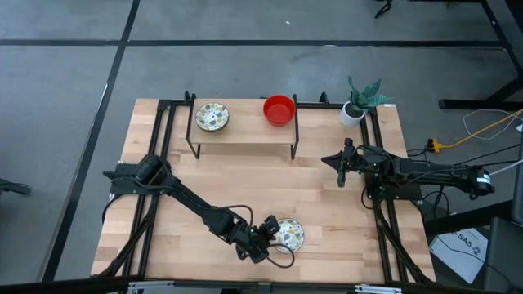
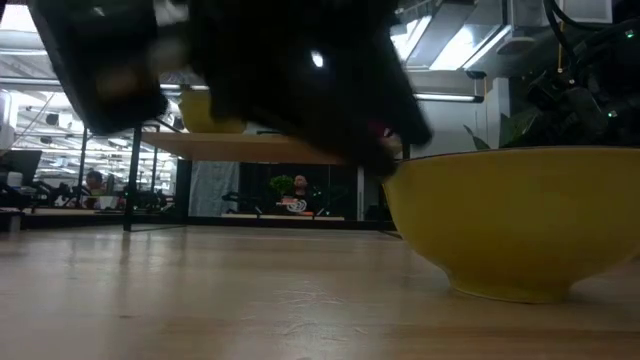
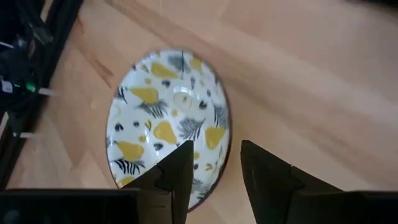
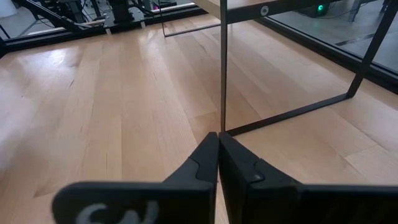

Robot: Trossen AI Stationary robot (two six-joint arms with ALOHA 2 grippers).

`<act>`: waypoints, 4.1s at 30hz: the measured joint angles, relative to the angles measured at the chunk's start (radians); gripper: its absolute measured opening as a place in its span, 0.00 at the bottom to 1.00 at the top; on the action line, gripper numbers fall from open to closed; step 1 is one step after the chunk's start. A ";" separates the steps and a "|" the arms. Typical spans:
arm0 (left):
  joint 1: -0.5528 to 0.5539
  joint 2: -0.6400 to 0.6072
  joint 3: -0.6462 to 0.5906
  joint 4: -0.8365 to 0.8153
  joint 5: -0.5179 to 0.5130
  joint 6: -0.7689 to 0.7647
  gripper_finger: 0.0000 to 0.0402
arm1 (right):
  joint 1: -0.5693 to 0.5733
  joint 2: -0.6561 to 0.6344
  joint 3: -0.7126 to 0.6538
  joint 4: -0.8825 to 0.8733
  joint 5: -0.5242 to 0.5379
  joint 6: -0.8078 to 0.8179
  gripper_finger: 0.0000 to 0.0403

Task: Pick & Place Mini bowls
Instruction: Stack the yellow patterned bowl on the yellow patterned bowl on the shelf

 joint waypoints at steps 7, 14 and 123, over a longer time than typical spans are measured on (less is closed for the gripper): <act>0.020 0.031 0.000 -0.011 0.017 0.141 0.32 | 0.000 0.000 0.000 0.000 0.000 0.000 0.04; 0.021 0.043 -0.001 0.013 -0.012 0.236 0.32 | 0.000 0.000 0.000 0.000 0.000 0.000 0.04; 0.153 -0.569 -0.001 -0.363 -0.505 -0.545 0.01 | 0.000 0.000 0.000 0.000 0.000 0.000 0.04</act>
